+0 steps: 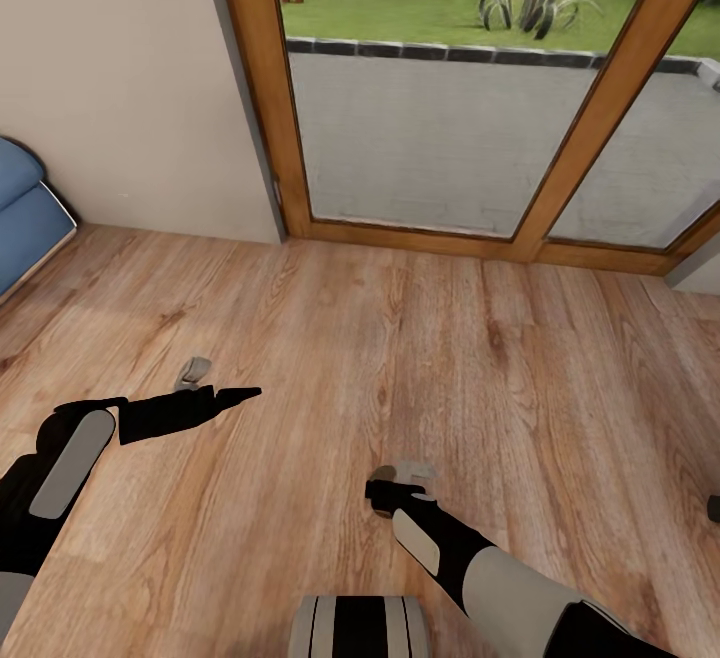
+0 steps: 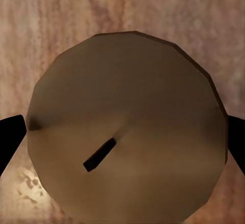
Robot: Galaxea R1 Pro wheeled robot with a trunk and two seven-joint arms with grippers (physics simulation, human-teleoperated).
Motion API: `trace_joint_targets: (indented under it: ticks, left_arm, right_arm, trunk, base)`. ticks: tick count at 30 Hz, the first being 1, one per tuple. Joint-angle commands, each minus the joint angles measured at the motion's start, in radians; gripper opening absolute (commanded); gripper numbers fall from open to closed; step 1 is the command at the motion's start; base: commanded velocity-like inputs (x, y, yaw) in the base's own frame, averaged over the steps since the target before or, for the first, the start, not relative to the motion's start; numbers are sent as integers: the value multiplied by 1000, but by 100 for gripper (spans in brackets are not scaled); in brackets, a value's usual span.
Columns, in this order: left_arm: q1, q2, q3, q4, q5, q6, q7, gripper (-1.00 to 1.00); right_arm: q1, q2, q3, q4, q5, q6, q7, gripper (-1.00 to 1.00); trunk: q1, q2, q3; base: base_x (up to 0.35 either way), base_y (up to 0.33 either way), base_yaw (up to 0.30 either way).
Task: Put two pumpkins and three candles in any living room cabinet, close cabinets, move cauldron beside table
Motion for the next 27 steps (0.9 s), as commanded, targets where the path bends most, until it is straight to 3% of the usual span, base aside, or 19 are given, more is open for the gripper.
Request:
trace_joint_targets:
  ticks: [1,9,27]
  left_arm:
    - [-1,1,-1,0,-3,3,-5,100]
    - [0,1,-1,0,-3,3,-5,100]
    - [-2,-1,-7,0,-1,3,-4,100]
  right_arm:
    - [0,-1,8,17,-12,4,-8,-100]
    - [0,-2,8,17,-9,4,-8,-100]
    - [0,-12,10,-9,-8,-14,-7,-100]
  trunk:
    - [0,0,-1]
    - [0,0,-1]
    - [-8,4,69]
  base:
    - [0,0,0]
    - [0,0,0]
    - [0,0,0]
